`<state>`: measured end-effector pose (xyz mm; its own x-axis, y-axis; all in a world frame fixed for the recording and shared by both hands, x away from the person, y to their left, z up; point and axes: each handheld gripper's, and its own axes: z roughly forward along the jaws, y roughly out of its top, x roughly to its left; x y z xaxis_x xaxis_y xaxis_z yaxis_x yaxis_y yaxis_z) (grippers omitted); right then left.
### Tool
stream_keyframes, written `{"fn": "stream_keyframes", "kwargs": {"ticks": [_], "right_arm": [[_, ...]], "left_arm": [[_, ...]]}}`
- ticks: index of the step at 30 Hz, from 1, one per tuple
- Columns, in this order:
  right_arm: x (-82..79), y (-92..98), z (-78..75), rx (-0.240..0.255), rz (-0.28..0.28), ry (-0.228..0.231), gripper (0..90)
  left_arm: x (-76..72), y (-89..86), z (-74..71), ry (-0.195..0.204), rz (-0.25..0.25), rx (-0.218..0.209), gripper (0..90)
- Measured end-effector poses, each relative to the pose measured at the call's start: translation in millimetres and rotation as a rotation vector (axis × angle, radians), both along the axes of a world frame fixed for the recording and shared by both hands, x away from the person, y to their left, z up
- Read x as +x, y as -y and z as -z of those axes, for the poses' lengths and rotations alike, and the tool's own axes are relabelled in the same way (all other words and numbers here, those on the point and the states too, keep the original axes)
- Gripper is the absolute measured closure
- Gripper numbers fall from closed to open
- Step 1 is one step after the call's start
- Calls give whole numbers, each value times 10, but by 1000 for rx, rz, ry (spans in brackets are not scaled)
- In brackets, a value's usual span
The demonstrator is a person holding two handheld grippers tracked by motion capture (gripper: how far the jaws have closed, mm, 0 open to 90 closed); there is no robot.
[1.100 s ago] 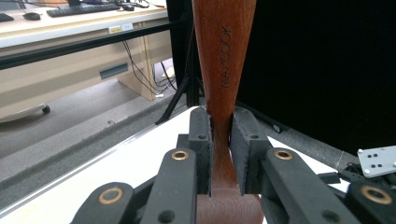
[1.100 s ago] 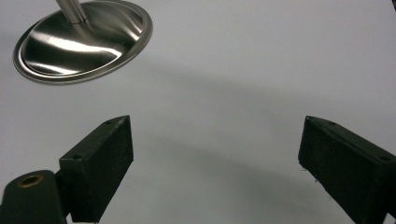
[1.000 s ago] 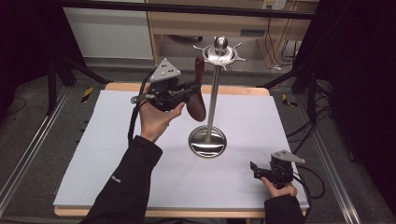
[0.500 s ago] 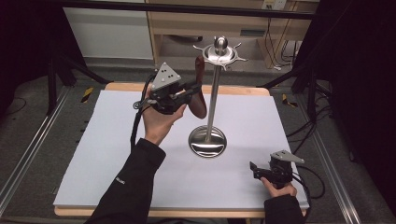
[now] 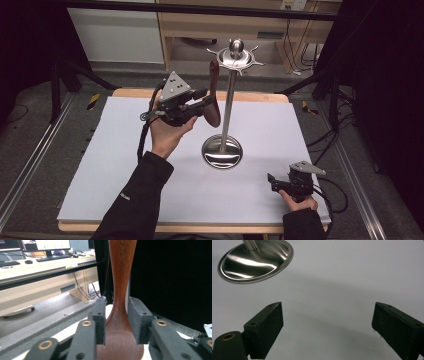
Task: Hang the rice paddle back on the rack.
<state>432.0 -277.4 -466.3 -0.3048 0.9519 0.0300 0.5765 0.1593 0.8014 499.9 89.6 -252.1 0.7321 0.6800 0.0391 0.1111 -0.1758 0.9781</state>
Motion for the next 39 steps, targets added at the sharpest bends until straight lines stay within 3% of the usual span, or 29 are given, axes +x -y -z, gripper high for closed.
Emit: {"fn": "stream_keyframes", "kwargs": {"ticks": [6, 13, 20, 23, 29, 39], "right_arm": [[-5, -6, -2, 7, 1, -8, 105], [-3, -4, 4, -4, -1, -4, 105], [-9, -15, 6, 0, 7, -14, 106], [-13, -9, 6, -6, 3, -7, 105], [-11, -13, 14, -14, 1, -9, 105], [-19, -18, 20, -22, 2, -16, 105]], "left_arm": [[-81, -161, 53, 3, -1, -2, 583], [-158, -396, 234, -30, -2, 1, 529], [-277, -611, 542, -75, -17, 30, 489], [-349, -707, 742, -113, -26, 36, 482], [-404, -851, 1058, -164, -51, 63, 469], [-461, -1147, 1457, -231, -113, 104, 443]]}}
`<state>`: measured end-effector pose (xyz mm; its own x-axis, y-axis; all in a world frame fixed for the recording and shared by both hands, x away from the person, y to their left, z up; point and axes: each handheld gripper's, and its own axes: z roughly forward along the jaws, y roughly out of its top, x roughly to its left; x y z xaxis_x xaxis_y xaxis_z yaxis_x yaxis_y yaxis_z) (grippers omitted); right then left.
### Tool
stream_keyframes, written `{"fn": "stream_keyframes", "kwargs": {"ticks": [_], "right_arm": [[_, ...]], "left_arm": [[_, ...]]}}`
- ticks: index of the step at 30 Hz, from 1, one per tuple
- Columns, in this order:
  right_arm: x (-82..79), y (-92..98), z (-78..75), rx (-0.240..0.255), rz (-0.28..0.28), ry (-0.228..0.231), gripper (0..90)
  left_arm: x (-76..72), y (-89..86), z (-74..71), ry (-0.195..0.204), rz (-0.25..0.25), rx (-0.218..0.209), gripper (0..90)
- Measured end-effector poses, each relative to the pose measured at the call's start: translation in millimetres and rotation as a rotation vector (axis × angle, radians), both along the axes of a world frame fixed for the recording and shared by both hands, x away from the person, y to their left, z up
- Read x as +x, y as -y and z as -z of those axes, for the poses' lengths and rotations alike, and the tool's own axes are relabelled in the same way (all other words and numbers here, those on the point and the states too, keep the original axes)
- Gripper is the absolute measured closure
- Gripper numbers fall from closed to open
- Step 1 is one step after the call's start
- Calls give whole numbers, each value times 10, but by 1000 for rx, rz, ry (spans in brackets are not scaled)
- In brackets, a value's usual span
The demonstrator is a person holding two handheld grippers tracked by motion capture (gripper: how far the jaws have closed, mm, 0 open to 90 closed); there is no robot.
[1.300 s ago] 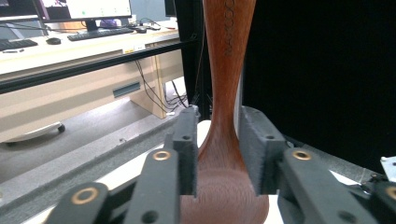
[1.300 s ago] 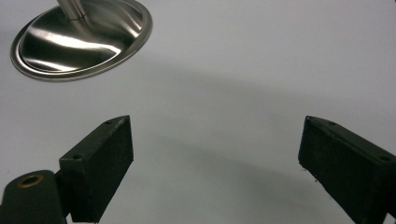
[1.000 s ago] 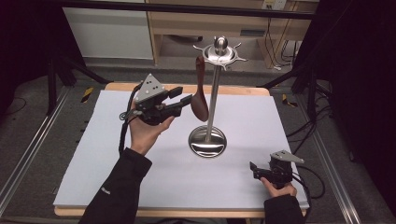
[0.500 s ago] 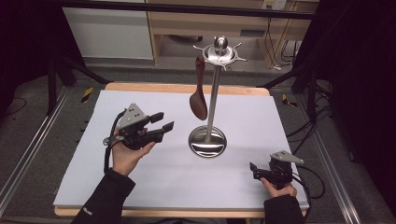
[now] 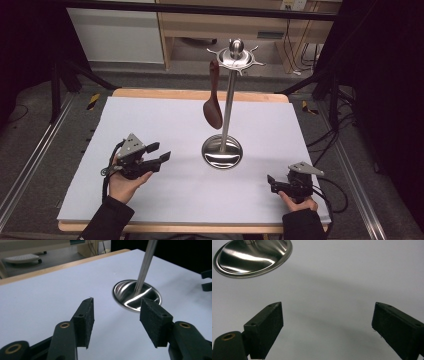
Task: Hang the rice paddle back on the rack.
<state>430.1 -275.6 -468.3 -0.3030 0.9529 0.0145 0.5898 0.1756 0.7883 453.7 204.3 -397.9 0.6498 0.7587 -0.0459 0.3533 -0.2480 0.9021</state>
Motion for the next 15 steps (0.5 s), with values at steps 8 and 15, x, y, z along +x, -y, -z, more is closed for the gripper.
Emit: {"fn": "stream_keyframes", "kwargs": {"ticks": [8, 15], "right_arm": [[-4, 0, 0, -11, 9, -10, 106], [-5, 0, 5, -29, 21, -18, 109]], "left_arm": [[-49, -306, 299, -55, -96, 25, 410], [-105, -568, 512, -91, -185, 31, 385]]}}
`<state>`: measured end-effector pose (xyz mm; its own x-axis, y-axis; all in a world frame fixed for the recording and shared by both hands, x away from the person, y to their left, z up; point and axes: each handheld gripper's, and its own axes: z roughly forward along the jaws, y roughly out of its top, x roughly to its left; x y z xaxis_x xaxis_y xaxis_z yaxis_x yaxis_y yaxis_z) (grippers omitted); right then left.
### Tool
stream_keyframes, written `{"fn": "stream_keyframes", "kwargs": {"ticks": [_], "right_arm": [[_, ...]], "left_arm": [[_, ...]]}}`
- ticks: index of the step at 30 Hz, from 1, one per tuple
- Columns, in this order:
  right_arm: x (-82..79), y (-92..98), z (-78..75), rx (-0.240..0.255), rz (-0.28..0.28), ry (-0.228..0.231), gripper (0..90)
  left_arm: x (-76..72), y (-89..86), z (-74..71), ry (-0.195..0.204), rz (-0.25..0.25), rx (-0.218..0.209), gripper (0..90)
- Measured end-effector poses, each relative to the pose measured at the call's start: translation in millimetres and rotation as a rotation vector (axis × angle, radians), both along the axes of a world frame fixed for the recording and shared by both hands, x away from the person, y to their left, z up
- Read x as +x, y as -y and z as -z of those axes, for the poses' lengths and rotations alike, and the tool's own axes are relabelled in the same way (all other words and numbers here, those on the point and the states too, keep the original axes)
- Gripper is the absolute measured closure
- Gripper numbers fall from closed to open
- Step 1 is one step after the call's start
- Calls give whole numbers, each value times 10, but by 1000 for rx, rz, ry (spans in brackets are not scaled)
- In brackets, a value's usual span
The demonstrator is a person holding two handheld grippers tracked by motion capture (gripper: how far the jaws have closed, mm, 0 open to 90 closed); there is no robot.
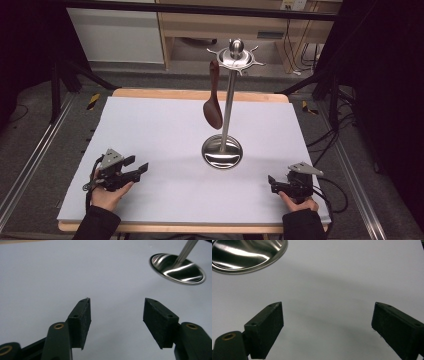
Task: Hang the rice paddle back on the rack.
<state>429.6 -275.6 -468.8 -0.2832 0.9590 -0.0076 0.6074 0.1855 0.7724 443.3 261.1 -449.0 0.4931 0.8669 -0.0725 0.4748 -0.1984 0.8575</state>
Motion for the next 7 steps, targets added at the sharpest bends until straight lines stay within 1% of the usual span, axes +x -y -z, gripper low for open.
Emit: {"fn": "stream_keyframes", "kwargs": {"ticks": [2, 5, 7], "right_arm": [[-2, 0, 5, -3, 1, -1, 109], [-4, 0, 7, -9, -1, -3, 109], [-1, 0, 11, -15, 0, -2, 109]], "left_arm": [[-11, -72, 42, -12, -20, 13, 377], [-27, -172, 83, -29, -43, 5, 362], [-35, -239, 108, -37, -69, 13, 354]]}}
